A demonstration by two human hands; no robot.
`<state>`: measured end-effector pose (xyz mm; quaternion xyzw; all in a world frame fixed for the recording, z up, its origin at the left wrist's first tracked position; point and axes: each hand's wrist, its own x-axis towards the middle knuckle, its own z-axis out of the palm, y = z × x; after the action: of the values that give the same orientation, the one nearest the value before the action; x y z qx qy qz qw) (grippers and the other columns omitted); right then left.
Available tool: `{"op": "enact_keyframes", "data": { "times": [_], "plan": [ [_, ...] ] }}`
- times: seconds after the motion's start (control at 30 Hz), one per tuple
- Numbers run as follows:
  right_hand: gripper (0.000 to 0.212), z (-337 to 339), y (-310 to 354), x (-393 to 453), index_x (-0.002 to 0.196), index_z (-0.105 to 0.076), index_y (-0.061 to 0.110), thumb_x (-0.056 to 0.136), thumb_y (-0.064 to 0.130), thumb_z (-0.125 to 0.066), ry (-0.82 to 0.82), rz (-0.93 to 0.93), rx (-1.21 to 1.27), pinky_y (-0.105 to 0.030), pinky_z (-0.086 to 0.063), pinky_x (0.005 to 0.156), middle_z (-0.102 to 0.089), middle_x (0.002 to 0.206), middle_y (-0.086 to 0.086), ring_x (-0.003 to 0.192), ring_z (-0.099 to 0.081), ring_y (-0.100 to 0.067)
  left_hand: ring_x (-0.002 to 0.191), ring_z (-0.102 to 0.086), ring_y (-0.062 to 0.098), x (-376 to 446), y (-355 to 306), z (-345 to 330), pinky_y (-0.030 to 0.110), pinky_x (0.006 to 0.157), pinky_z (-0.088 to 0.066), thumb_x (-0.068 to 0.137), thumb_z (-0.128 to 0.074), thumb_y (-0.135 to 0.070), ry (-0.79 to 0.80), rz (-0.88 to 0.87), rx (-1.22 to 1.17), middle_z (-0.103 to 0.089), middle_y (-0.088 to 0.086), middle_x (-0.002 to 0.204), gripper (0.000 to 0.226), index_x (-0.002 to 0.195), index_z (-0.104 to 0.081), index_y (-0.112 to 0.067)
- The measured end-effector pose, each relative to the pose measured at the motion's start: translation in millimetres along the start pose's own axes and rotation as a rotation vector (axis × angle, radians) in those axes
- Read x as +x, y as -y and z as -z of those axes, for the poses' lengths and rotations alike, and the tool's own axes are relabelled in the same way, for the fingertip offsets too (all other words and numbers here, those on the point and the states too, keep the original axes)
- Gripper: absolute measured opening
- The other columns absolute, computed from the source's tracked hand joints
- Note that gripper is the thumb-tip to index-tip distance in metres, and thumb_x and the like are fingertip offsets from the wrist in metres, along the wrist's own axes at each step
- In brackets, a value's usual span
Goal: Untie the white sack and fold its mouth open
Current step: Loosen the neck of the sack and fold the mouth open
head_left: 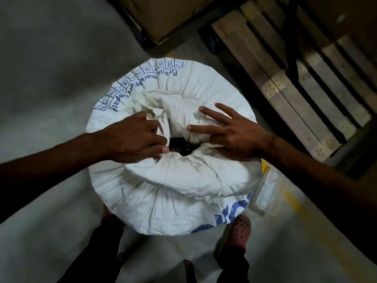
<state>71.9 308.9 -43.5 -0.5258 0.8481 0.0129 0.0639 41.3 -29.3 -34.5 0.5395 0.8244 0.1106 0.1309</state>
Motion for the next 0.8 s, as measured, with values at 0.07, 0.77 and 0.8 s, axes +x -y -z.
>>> {"op": "enact_keyframes", "data": {
  "times": [0.07,0.77,0.8],
  "plan": [
    [0.02,0.2,-1.4,0.9,0.099,-0.077,0.017,0.096,0.026,-0.06,0.004,0.058,-0.003,-0.065,-0.019,0.125,-0.042,0.165,0.002,0.157,-0.021,-0.043,0.069,-0.061,0.015,3.4,-2.2,-0.7,0.033,0.075,-0.025,0.106,-0.005,-0.06,0.05,0.087,0.028,-0.053,-0.006,0.061,0.062,0.087,-0.058,-0.033],
    [0.035,11.5,0.4,4.6,0.106,-0.073,0.028,0.097,0.019,-0.041,0.24,0.114,-0.262,-0.053,-0.04,0.099,-0.058,0.142,-0.015,0.123,-0.059,-0.039,0.086,-0.069,0.026,12.2,-33.0,7.6,0.036,0.08,-0.049,0.096,-0.041,-0.074,-0.036,0.083,0.013,-0.071,-0.004,0.102,0.058,0.105,-0.07,-0.025],
    [0.031,9.7,4.6,7.0,0.103,-0.074,0.024,0.095,0.016,-0.046,0.24,0.144,-0.257,-0.054,-0.035,0.105,-0.058,0.147,-0.013,0.13,-0.058,-0.04,0.093,-0.067,0.022,15.9,-31.5,4.1,0.033,0.081,-0.051,0.101,-0.043,-0.061,-0.04,0.061,-0.165,-0.067,-0.008,0.109,0.045,0.111,-0.069,-0.025]
  ]
}}
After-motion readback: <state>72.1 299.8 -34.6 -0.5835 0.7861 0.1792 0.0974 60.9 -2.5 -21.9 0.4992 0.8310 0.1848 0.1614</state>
